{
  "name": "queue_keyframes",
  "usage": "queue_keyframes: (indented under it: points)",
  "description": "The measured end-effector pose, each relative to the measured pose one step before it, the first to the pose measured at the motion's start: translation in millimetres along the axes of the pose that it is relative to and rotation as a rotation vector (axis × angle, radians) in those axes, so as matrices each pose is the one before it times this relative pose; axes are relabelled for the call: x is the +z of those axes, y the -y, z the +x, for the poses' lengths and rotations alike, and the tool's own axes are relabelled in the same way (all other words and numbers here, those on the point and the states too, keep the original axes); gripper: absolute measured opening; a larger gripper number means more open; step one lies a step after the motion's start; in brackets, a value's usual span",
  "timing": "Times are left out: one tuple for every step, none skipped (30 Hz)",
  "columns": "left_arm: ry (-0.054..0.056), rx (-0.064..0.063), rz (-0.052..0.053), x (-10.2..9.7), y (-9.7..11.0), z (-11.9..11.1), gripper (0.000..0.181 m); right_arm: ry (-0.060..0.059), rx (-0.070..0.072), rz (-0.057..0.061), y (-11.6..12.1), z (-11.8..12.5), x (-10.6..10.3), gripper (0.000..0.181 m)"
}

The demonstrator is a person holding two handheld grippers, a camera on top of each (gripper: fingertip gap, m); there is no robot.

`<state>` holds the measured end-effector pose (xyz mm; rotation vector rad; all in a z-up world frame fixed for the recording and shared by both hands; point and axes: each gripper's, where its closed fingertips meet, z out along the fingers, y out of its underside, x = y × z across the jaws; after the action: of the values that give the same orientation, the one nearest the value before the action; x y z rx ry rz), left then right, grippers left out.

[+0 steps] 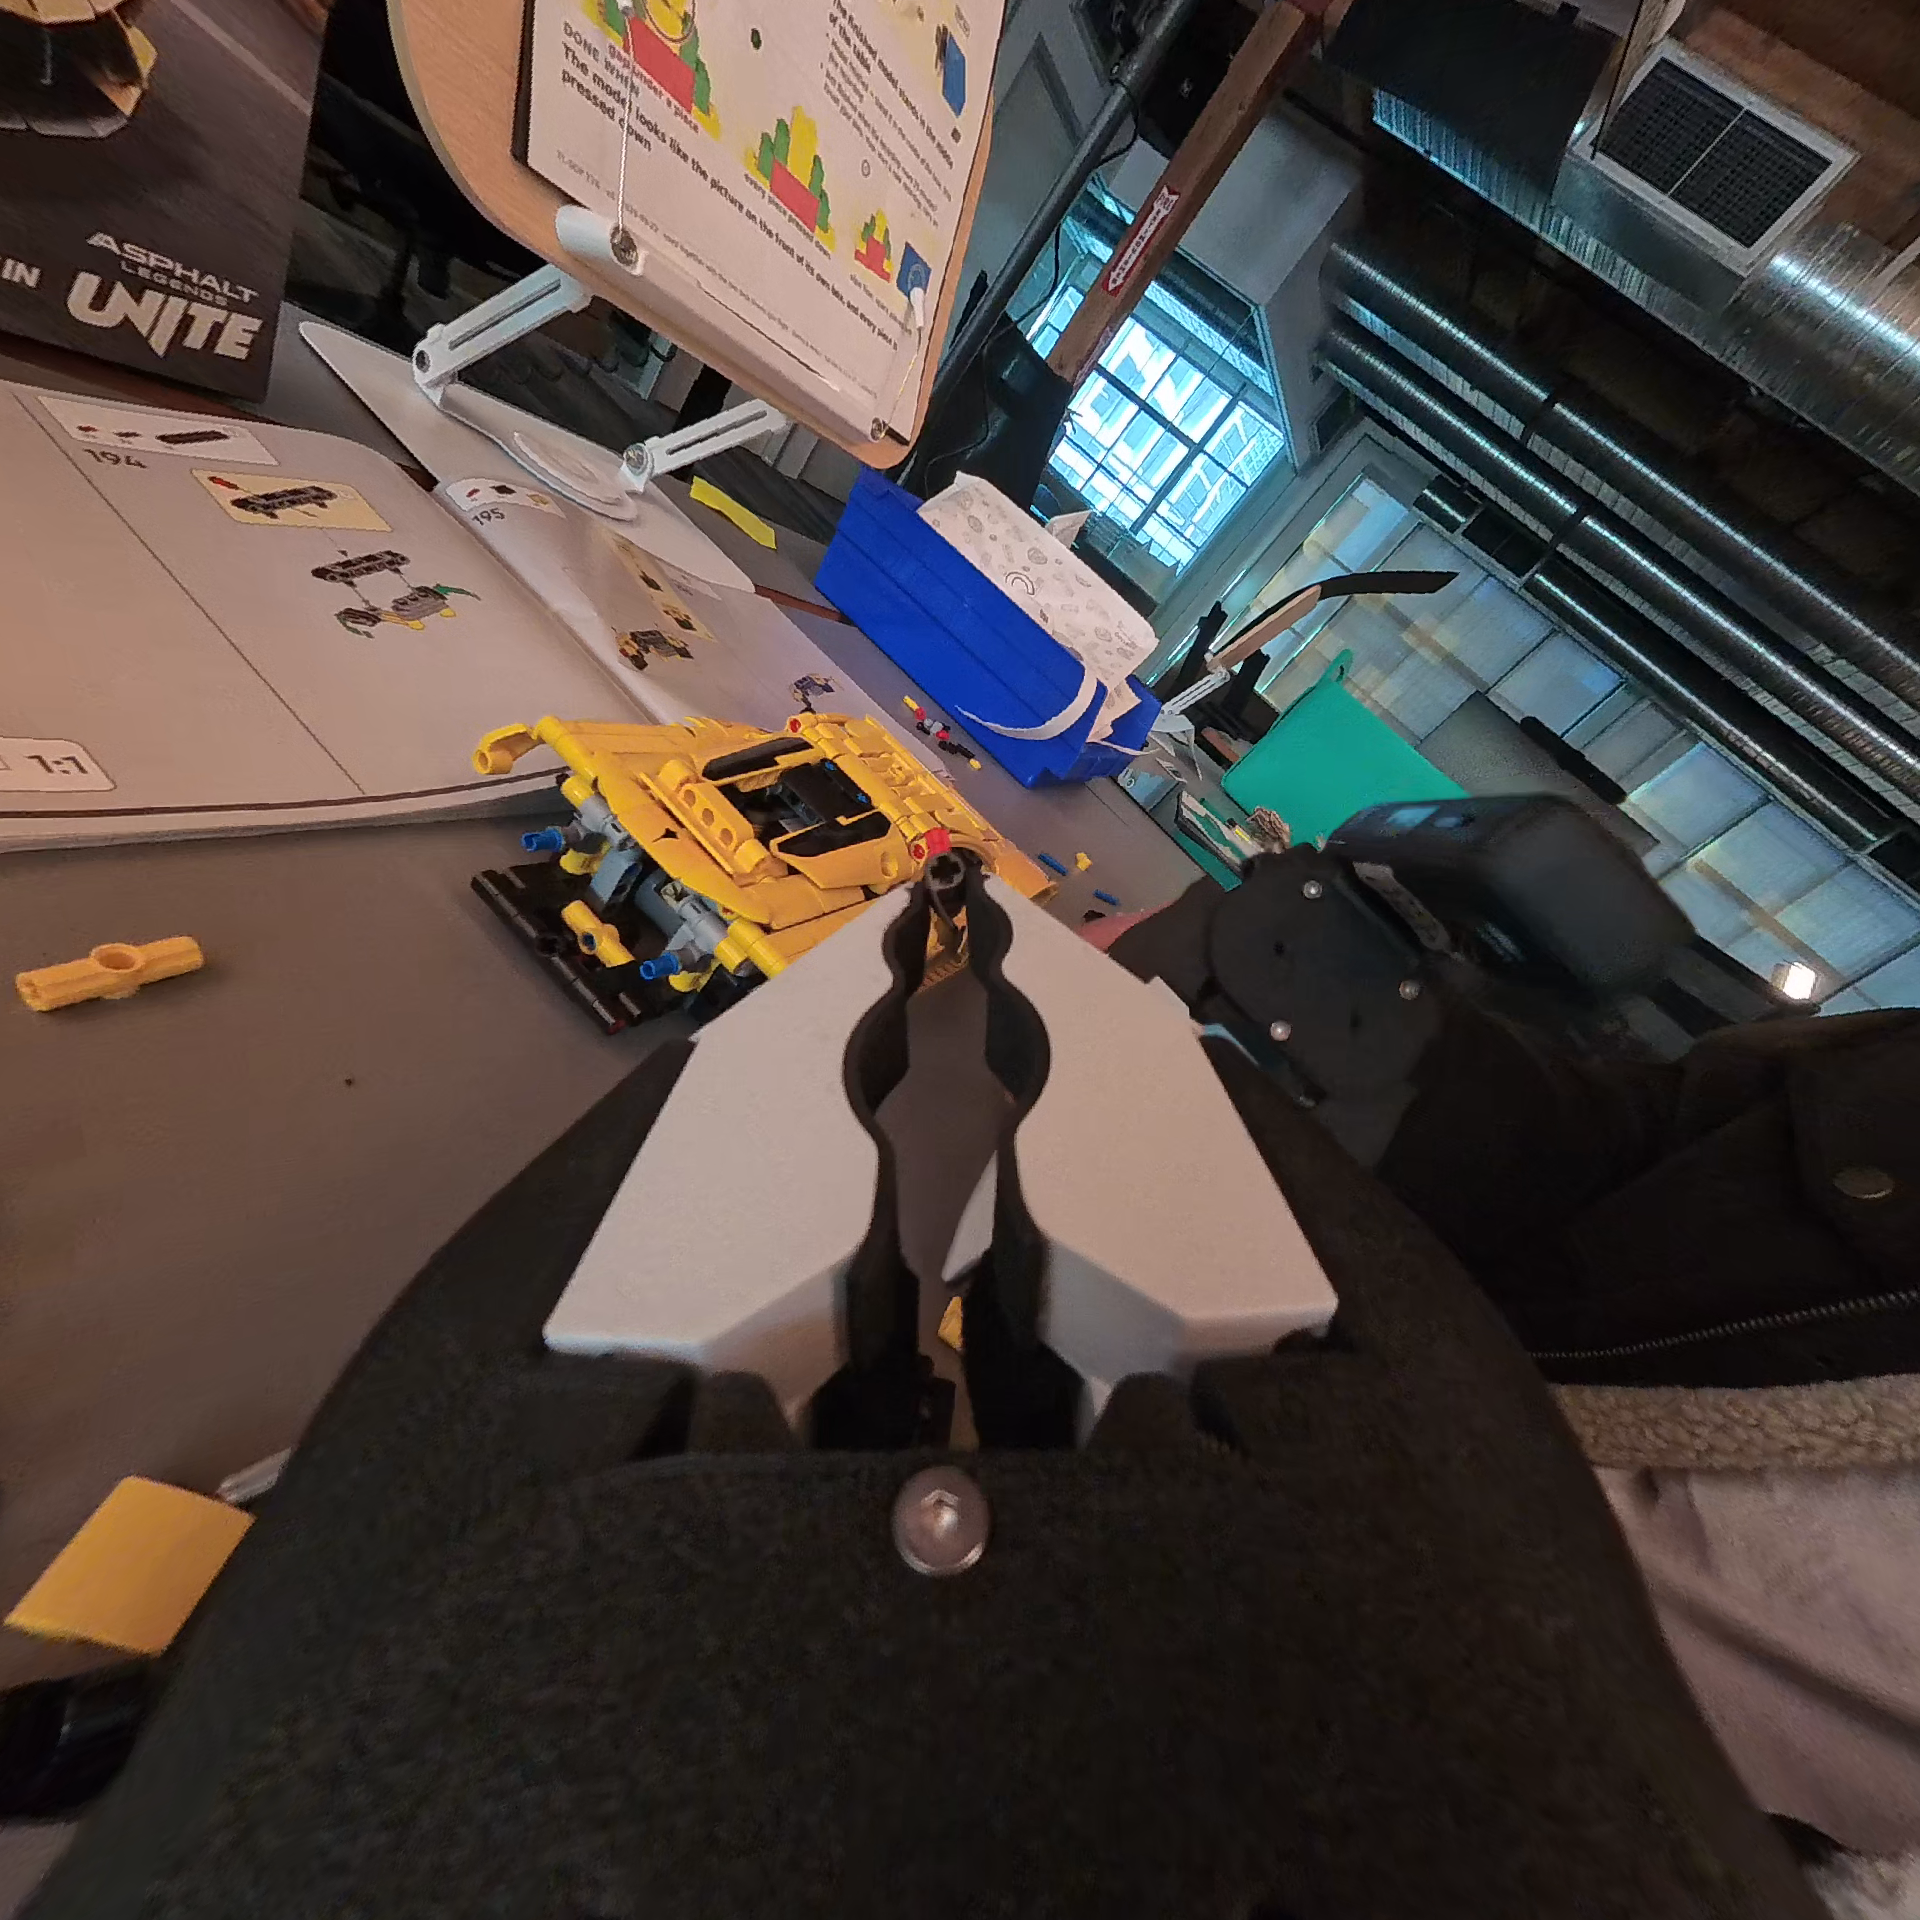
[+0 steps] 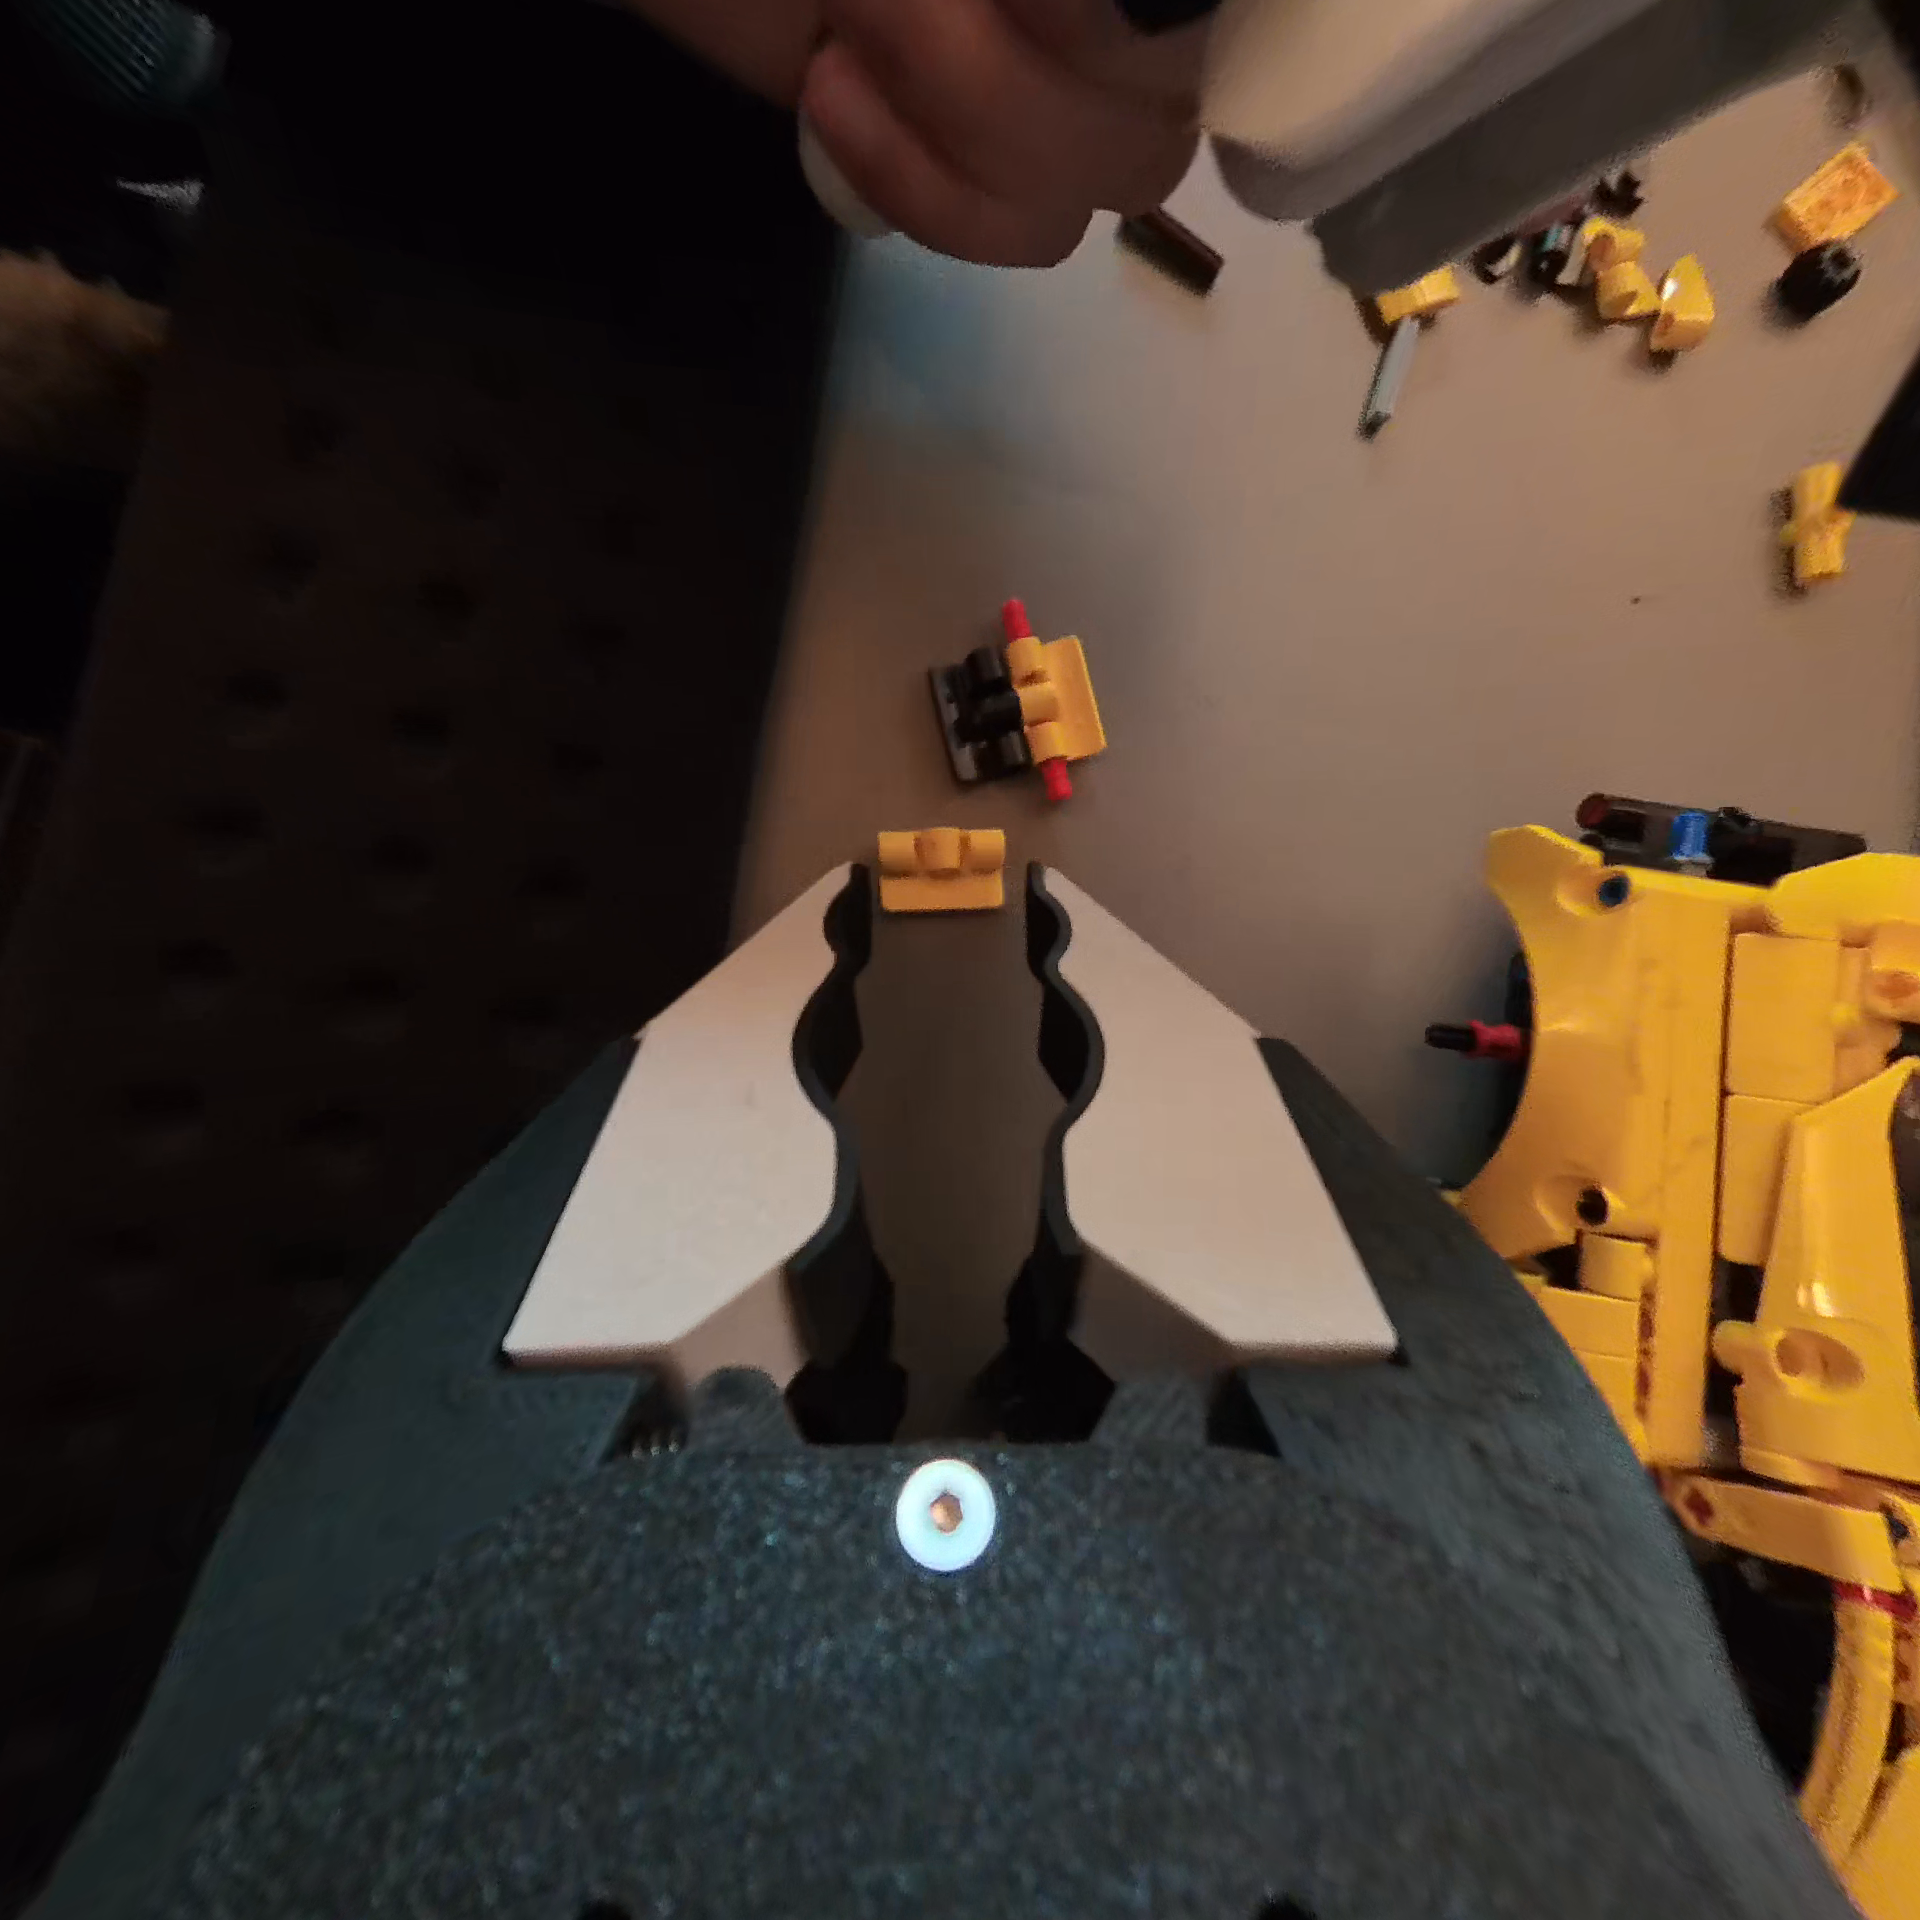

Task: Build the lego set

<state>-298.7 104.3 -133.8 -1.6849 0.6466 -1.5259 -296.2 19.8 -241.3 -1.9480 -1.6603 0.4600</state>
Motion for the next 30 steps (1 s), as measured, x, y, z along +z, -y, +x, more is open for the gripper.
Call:
queue_keyframes:
  points:
    - [-0.0005, 0.0008, -0.0013, 0.09, -0.18, 0.18, 0.006, -0.0004, -0.0193, 0.0079, 0.94, -1.21, 1.52, 0.029]
    - [-0.0011, 0.0004, -0.0012, 0.1, -0.24, 0.24, 0.006, -0.0012, -0.0136, 0.0075, 1.11, -0.46, 1.88, 0.029]
    - [-0.0031, -0.0007, -0.0009, 0.03, -0.14, 0.5, 0.006, -0.0012, -0.0082, -0.0029, -0.24, 0.25, 2.51, 0.029]
    - [-0.0074, -0.0025, -0.0001, -0.01, -0.17, 1.08, 0.006, 0.0094, -0.0002, 0.0108, 1.68, -0.91, 1.3, 0.024]
    - [-0.0185, -0.0071, 0.0021, -0.2, 0.27, 2.47, 0.006, 0.0086, -0.0009, 0.0061, 0.63, -0.47, 0.72, 0.024]
    - [-0.0292, -0.0139, 0.0049, -0.28, 0.69, 3.78, 0.006, 0.0049, -0.0003, -0.0012, -0.54, 0.31, -0.38, 0.024]
    - [-0.0297, -0.016, 0.0055, -0.44, 0.86, 3.63, 0.006, -0.0054, -0.0069, -0.0152, -2.02, 1.51, -1.49, 0.023]
    - [-0.0288, -0.0137, 0.0018, -0.35, 0.32, 3.54, 0.006, -0.0262, -0.0283, -0.014, -2.13, 3.3, -3.33, 0.023]
    - [-0.0301, -0.0109, -0.0036, 0.1, -0.48, 4.12, 0.006, -0.0534, -0.0498, 0.0058, 1.05, 6.21, -6.5, 0.023]
    - [-0.0246, -0.0043, -0.0042, 0.45, -0.69, 3.74, 0.006, -0.0662, -0.0561, 0.02, 4.01, 8.74, -9.93, 0.023]
    - [-0.014, 0.006, -0.0053, 0.74, -0.84, 2.86, 0.006, -0.0623, -0.0491, 0.016, 4.29, 10.45, -12.05, 0.023]
    - [-0.0026, 0.0154, -0.0114, 1.0, -1.55, 1.74, 0.006, -0.0624, -0.0446, 0.0099, 3.76, 12.39, -13.4, 0.023]
    - [0.0035, 0.0211, -0.0167, 1.42, -2.43, 1.23, 0.006, -0.0703, -0.0458, 0.0062, 3.15, 15.01, -13.81, 0.023]
    - [-0.0024, 0.0208, -0.0211, 2.07, -3.28, 2.24, 0.005, -0.0613, -0.0434, 0.0022, 2.08, 14.82, -12.83, 0.023]
    - [-0.0117, 0.0182, -0.0234, 2.61, -3.59, 3.77, 0.005, -0.0309, -0.0433, 0.0087, 2.98, 10.73, -10.41, 0.023]
    - [-0.0093, 0.0202, -0.023, 2.69, -3.53, 3.49, 0.005, -0.0111, -0.0416, 0.0111, 3.32, 7.04, -6.98, 0.023]
    - [-0.0024, 0.0215, -0.0235, 2.59, -3.63, 2.38, 0.005, 0.0015, -0.0303, -0.0117, 0.46, 3.92, -3.75, 0.023]
    - [-0.0064, 0.0165, -0.0214, 2.32, -3.32, 2.62, 0.005, 0.0238, -0.0265, -0.022, -0.96, -0.42, -0.87, 0.023]
    - [-0.0119, 0.0117, -0.0163, 1.98, -2.72, 3.16, 0.005, 0.0234, -0.0294, -0.0112, 0.97, -2.02, 0.4, 0.023]
    - [-0.0111, 0.0095, -0.015, 1.67, -2.45, 2.76, 0.005, 0.0115, -0.0423, 0.004, 2.85, -2.28, 0.68, 0.023]
    - [-0.0088, 0.0066, -0.016, 1.6, -2.71, 2.16, 0.005, 0.0066, -0.0528, 0.004, 2.53, -2.75, 0.86, 0.023]
    - [-0.0095, 0.0029, -0.0151, 1.42, -2.6, 1.8, 0.005, -0.005, -0.0526, -0.0017, 1.72, -0.85, 0.94, 0.023]
    - [-0.0112, 0.0009, -0.0128, 1.38, -2.24, 1.95, 0.005, -0.0023, -0.0514, 0.008, 2.38, -0.68, 0.51, 0.023]
    - [-0.0109, 0.0002, -0.0121, 1.1, -2.08, 1.67, 0.006, 0.0058, -0.0417, 0.024, 4.06, -1.59, 0.07, 0.023]
    - [-0.0093, -0.003, -0.0098, 0.83, -1.84, 1.2, 0.006, 0.0016, -0.0274, 0.0157, 2.46, -0.42, 0.08, 0.023]
    - [-0.0083, -0.006, -0.0058, 0.54, -1.25, 0.79, 0.006, 0.0072, -0.021, 0.0, -0.27, -0.78, 0.05, 0.023]
    - [-0.0078, -0.0058, -0.006, 0.43, -1.27, 0.72, 0.006, 0.0137, -0.0127, 0.0069, 0.54, -2.23, 0.05, 0.023]
    - [-0.0057, -0.0046, -0.0063, 0.51, -1.18, 0.5, 0.006, 0.0071, -0.0121, 0.0046, 0.4, -1.61, -0.16, 0.023]
    - [-0.0041, -0.0034, -0.0074, 0.55, -1.36, 0.26, 0.006, 0.0003, -0.007, 0.0021, 0.36, -0.69, -0.17, 0.023]
    - [-0.0009, -0.0034, -0.0093, 0.71, -1.57, -0.24, 0.006, 0.0119, -0.0023, 0.0014, 0.37, -2.46, -0.13, 0.023]
